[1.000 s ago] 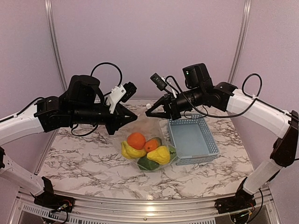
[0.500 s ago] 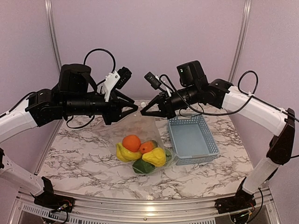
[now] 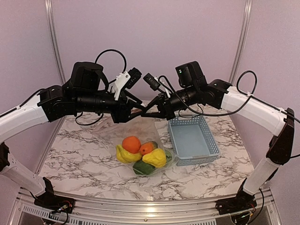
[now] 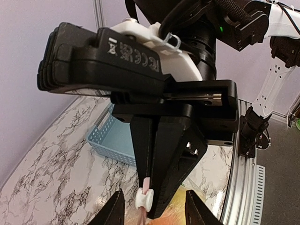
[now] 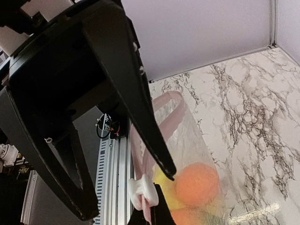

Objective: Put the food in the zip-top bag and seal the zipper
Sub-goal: Zip the zipper of the food storage bag.

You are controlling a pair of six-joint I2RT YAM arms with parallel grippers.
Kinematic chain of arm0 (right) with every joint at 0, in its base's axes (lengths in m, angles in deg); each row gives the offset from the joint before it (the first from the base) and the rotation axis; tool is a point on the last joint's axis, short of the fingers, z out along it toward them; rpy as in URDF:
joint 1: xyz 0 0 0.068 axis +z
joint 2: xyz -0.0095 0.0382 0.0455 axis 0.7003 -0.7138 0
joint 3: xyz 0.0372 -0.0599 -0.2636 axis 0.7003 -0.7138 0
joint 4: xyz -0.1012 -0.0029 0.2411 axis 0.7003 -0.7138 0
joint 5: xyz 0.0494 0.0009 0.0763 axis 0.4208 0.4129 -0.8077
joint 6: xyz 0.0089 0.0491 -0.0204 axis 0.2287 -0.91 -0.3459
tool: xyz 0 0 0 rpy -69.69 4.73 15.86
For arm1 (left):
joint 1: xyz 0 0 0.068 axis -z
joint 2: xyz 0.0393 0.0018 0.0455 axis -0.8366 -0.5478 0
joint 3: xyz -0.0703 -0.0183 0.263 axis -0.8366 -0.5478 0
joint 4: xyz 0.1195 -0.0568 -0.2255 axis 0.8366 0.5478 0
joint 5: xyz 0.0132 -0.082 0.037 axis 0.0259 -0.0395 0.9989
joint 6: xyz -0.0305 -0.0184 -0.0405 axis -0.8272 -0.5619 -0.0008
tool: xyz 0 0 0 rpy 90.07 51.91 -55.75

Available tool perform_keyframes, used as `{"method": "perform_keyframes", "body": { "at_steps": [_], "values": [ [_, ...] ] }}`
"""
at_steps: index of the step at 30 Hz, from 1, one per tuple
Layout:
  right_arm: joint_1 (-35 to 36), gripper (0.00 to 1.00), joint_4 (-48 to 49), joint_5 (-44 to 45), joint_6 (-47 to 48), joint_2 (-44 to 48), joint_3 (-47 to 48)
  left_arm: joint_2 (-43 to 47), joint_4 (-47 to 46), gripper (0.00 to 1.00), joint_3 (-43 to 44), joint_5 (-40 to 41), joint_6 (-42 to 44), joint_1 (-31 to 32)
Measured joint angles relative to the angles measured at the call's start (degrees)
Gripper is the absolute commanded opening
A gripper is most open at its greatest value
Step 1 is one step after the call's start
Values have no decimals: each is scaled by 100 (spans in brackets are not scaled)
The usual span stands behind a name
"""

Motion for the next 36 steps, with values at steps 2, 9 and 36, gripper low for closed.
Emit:
{"method": "perform_keyframes", "body": {
  "at_steps": [2, 9, 36],
  "values": [
    [0, 0, -2, -39, 24, 0, 0, -26, 15, 42, 0, -66, -15, -74],
    [0, 0, -13, -94, 111, -2, 0, -28, 15, 33, 0, -372, -79, -284],
    [2, 0, -85, -87, 131, -2, 0, -262, 28, 16, 0, -1545, -258, -608]
  ]
}}
